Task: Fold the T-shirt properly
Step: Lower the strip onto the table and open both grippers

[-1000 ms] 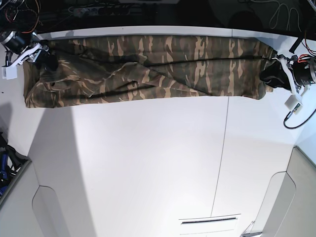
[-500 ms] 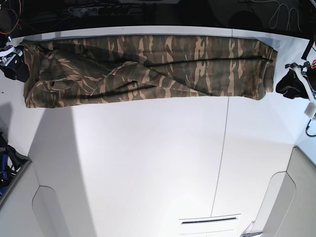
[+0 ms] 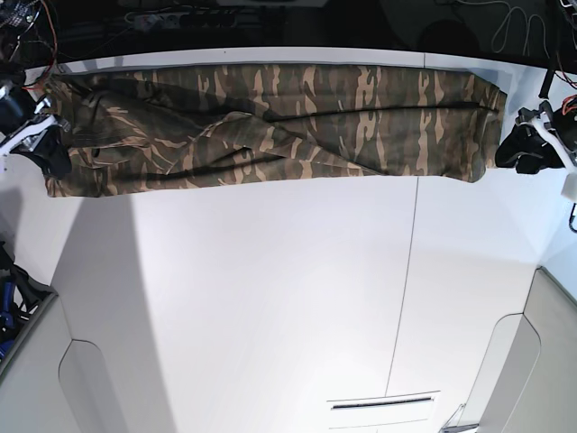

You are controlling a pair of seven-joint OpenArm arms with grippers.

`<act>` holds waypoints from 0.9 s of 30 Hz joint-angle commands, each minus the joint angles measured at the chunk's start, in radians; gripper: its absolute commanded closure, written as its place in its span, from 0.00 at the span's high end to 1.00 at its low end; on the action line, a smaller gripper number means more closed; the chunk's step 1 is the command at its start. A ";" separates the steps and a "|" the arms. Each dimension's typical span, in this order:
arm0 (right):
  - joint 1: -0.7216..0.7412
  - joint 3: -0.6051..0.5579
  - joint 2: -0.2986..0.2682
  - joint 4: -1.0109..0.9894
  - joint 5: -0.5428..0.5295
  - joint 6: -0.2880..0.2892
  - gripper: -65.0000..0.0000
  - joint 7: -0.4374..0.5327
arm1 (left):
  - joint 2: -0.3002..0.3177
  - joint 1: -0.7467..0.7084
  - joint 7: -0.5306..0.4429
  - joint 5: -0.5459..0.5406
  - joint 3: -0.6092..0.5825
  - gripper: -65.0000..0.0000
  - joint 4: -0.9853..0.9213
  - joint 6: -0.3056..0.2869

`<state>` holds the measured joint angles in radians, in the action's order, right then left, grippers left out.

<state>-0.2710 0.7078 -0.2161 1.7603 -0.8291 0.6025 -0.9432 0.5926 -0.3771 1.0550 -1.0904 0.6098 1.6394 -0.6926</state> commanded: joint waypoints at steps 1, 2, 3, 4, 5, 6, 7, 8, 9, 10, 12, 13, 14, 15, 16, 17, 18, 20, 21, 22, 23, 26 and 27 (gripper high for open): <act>0.005 -0.018 -0.014 -0.005 0.006 0.003 0.00 0.035 | 0.017 0.004 -0.020 -0.017 0.007 0.59 -0.011 -0.006; 0.005 -0.042 -0.015 -0.026 0.027 0.003 0.00 0.050 | 0.017 0.002 -0.023 -0.021 0.001 0.59 -0.032 -0.006; 0.007 -0.062 -0.015 -0.050 0.041 0.003 0.00 0.062 | 0.017 0.002 -0.022 -0.025 -0.008 0.59 -0.053 -0.006; 0.011 -0.080 -0.016 -0.076 0.051 0.003 0.00 0.068 | 0.017 -0.004 -0.023 -0.035 -0.018 0.59 -0.071 -0.006; 0.017 -0.095 -0.016 -0.103 0.064 0.003 0.00 0.077 | 0.017 -0.009 -0.023 -0.052 -0.029 0.59 -0.086 -0.006; 0.023 -0.107 -0.016 -0.129 0.069 0.003 0.00 0.085 | 0.017 -0.014 -0.022 -0.064 -0.043 0.59 -0.097 -0.006; 0.031 -0.116 -0.016 -0.156 0.071 0.003 0.00 0.087 | 0.017 -0.023 -0.023 -0.071 -0.057 0.59 -0.104 -0.006; 0.037 -0.121 -0.016 -0.183 0.070 0.002 0.00 0.087 | 0.017 -0.029 -0.023 -0.072 -0.070 0.59 -0.106 -0.006; 0.045 -0.124 -0.016 -0.209 0.070 -0.001 0.00 0.087 | 0.017 -0.035 -0.023 -0.069 -0.081 0.59 -0.108 -0.006; 0.051 -0.124 -0.016 -0.232 0.070 -0.002 0.00 0.087 | 0.017 -0.039 -0.026 -0.062 -0.088 0.59 -0.108 -0.006; 0.064 -0.124 -0.016 -0.269 0.070 -0.002 0.00 0.087 | 0.017 -0.042 -0.049 -0.027 -0.093 0.59 -0.110 -0.006; 0.069 -0.124 -0.016 -0.283 0.069 -0.002 0.00 0.087 | 0.017 -0.042 -0.068 -0.003 -0.093 0.59 -0.113 -0.006; 0.074 -0.124 -0.016 -0.291 0.069 -0.002 0.00 0.086 | 0.017 -0.041 -0.090 0.026 -0.093 0.59 -0.117 -0.006; 0.076 -0.124 -0.016 -0.295 0.067 -0.002 0.00 0.083 | 0.017 -0.042 -0.114 0.055 -0.092 0.59 -0.121 -0.006; 0.077 -0.124 -0.016 -0.294 0.064 -0.001 0.00 0.081 | 0.017 -0.042 -0.131 0.077 -0.093 0.59 -0.125 -0.006; 0.077 -0.124 -0.016 -0.294 0.058 -0.002 0.00 0.079 | 0.017 -0.042 -0.139 0.088 -0.093 0.59 -0.130 -0.006; 0.076 -0.124 -0.016 -0.294 0.058 -0.001 0.00 0.079 | 0.017 -0.042 -0.139 0.090 -0.093 0.59 -0.135 -0.006; 0.076 -0.124 -0.016 -0.294 0.058 -0.002 0.00 0.079 | 0.017 -0.042 -0.138 0.088 -0.093 0.59 -0.143 -0.006; 0.077 -0.124 -0.016 -0.294 0.058 -0.002 0.00 0.079 | 0.017 -0.042 -0.138 0.085 -0.093 0.59 -0.149 -0.006; 0.077 -0.124 -0.016 -0.294 0.054 -0.002 0.00 0.079 | 0.017 -0.042 -0.138 0.085 -0.094 0.59 -0.154 -0.006; 0.077 -0.124 -0.016 -0.294 0.045 -0.002 0.00 0.079 | 0.016 -0.042 -0.134 0.082 -0.095 0.59 -0.159 -0.006; 0.077 -0.124 -0.016 -0.294 0.020 -0.002 0.00 0.079 | 0.016 -0.042 -0.130 0.055 -0.124 0.59 -0.172 -0.006; 0.077 -0.124 -0.016 -0.294 0.016 -0.002 0.00 0.079 | 0.016 -0.042 -0.130 0.055 -0.141 0.59 -0.173 -0.006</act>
<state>-0.2016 0.5793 -0.2161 1.4525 -0.7914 0.5983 -0.8764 0.5884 -0.4206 0.9333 -1.0229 0.4641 1.4563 -0.6926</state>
